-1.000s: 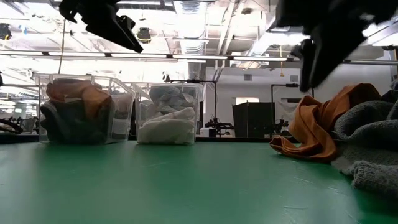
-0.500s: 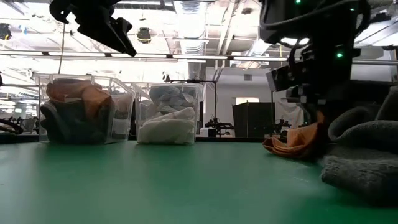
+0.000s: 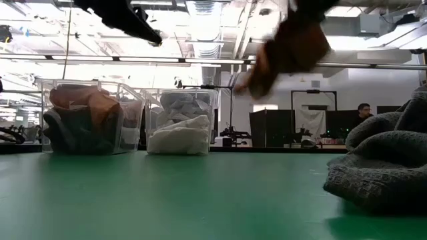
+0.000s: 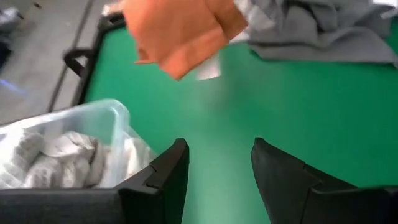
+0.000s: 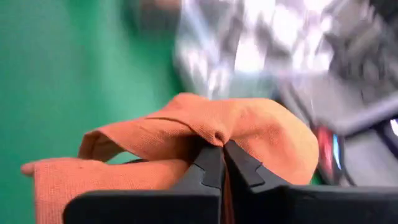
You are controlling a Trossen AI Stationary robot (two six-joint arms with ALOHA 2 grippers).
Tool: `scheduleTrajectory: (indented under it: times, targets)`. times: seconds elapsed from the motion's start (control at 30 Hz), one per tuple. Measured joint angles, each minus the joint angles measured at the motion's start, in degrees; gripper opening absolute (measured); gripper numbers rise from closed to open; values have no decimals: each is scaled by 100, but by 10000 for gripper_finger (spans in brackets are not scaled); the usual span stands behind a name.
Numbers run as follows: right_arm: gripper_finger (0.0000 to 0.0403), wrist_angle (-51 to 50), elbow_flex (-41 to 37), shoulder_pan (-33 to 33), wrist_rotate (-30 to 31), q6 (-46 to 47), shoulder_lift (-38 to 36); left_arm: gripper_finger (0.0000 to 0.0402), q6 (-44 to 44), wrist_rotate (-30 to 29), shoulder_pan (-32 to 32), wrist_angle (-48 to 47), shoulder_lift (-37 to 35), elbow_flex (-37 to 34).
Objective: Sort towels by color in basket
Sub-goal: Put the orange towel into the left transparent bin
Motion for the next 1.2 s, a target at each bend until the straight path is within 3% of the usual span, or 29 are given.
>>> scheduleTrajectory:
  times: [0.2,0.4,0.6,0.8,1.03,1.2]
  targets:
    - [21,2169,-76,115,-300,-1454,-453,164,-28,-106,1,1350,114,0]
    - [24,2308,-87,-82,-469,-1492,-195,178,193,-97,0,2402,427,0]
    - [25,2566,-92,-338,-839,-1497,435,226,216,-84,0,3063,948,2]
    - [25,3449,-92,-446,-1093,-1961,746,269,332,-82,0,3490,1488,150]
    - [25,4210,-93,-381,-1879,-2518,769,277,508,-18,0,3522,1839,496]
    - [26,4396,-94,-393,-2379,-2428,775,277,509,106,1,3652,2034,619]
